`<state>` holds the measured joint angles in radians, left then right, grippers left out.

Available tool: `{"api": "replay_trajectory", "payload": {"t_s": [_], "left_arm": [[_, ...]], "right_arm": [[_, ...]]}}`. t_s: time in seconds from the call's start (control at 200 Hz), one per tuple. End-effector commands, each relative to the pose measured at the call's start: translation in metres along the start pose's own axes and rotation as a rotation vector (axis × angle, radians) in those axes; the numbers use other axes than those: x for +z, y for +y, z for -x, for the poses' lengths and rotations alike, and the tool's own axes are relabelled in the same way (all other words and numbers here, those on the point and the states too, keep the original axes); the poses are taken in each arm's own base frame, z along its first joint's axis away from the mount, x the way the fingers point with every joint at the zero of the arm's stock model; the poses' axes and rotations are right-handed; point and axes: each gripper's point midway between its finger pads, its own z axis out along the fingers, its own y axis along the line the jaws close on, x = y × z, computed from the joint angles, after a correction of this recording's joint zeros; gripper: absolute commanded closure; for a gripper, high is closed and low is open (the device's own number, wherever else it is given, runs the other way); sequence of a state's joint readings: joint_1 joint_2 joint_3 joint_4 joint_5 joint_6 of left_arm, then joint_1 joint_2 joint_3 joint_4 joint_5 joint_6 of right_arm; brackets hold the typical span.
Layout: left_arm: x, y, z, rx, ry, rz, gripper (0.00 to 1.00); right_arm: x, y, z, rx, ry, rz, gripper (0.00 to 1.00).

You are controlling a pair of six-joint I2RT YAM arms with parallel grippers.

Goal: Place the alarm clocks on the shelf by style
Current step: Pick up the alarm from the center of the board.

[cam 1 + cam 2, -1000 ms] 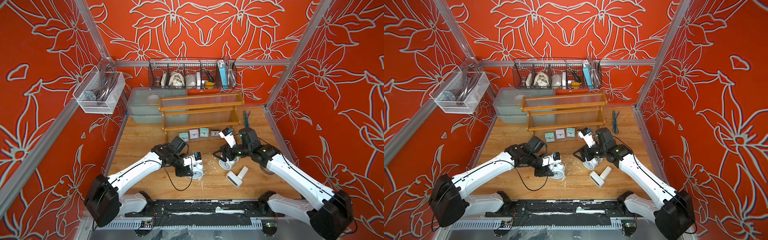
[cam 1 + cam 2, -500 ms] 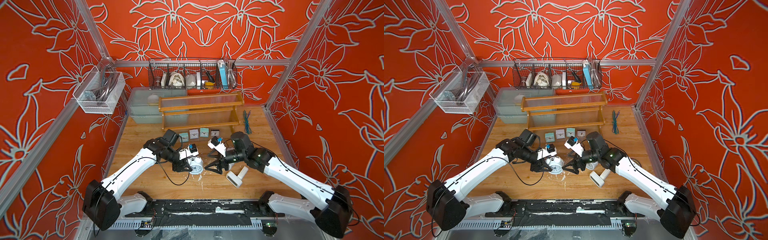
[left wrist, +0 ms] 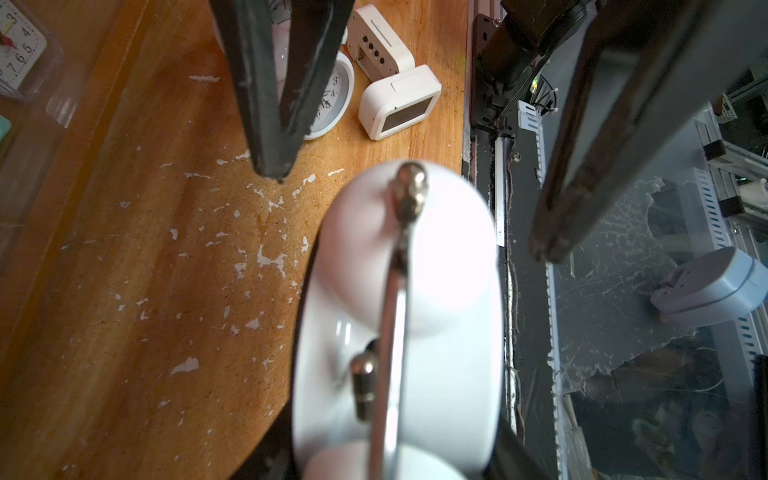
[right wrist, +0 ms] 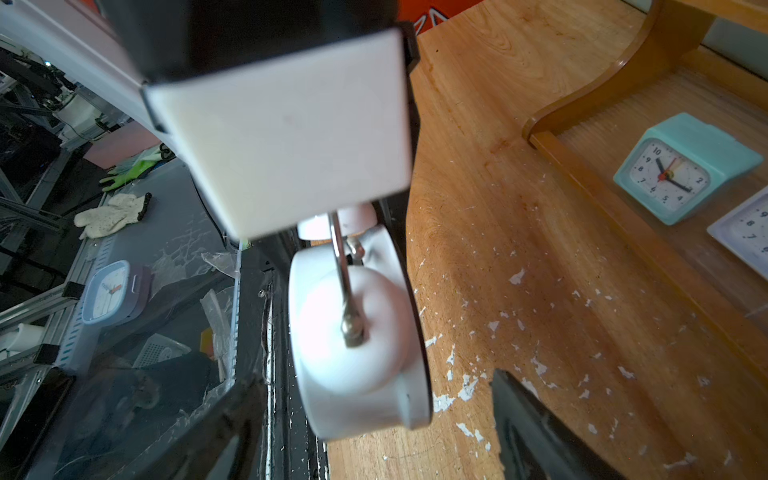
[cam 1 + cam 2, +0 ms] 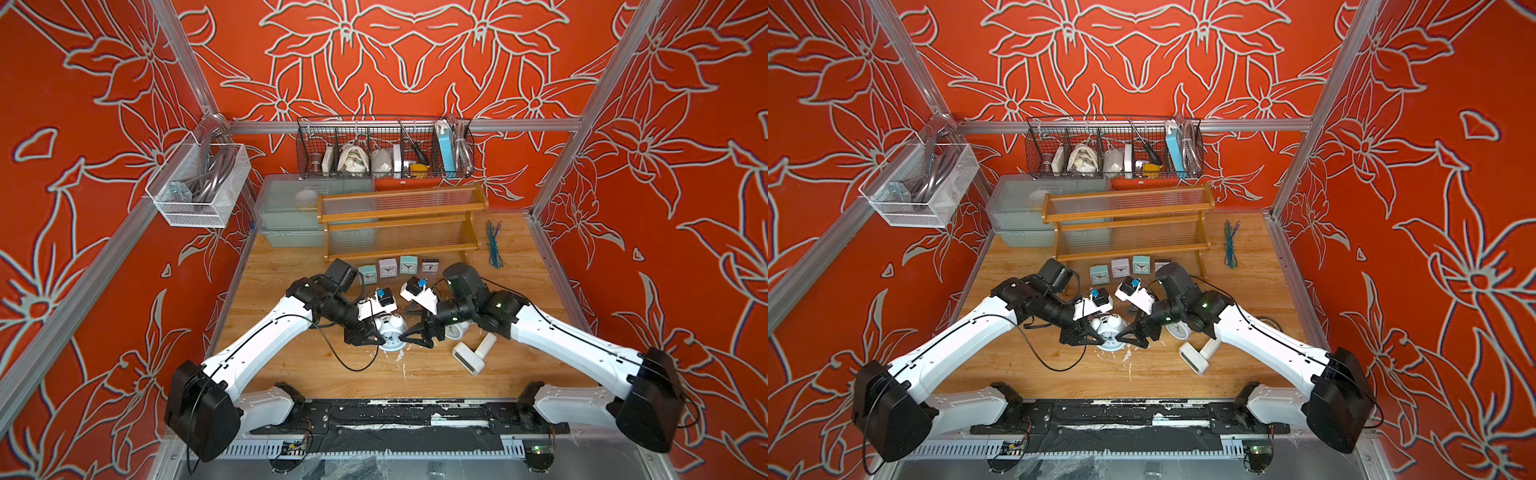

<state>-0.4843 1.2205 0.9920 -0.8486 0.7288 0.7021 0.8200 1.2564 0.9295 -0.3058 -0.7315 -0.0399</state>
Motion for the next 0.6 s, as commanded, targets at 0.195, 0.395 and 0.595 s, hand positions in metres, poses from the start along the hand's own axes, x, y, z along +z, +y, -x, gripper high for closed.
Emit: {"api": "replay_trajectory", "payload": {"t_s": [0.195, 0.395, 0.595], "left_arm": [[-0.007, -0.009, 0.009, 0.027, -0.049, -0.024, 0.65], [-0.006, -0.01, 0.007, 0.026, -0.046, -0.026, 0.65], [-0.005, -0.009, 0.005, 0.026, -0.042, -0.022, 0.63]], "right_arm": [[0.013, 0.005, 0.015, -0.066, -0.022, 0.067, 0.19], [0.017, 0.008, 0.015, -0.086, -0.029, 0.109, 0.32], [0.017, 0.011, 0.012, -0.111, -0.025, 0.129, 0.45]]}}
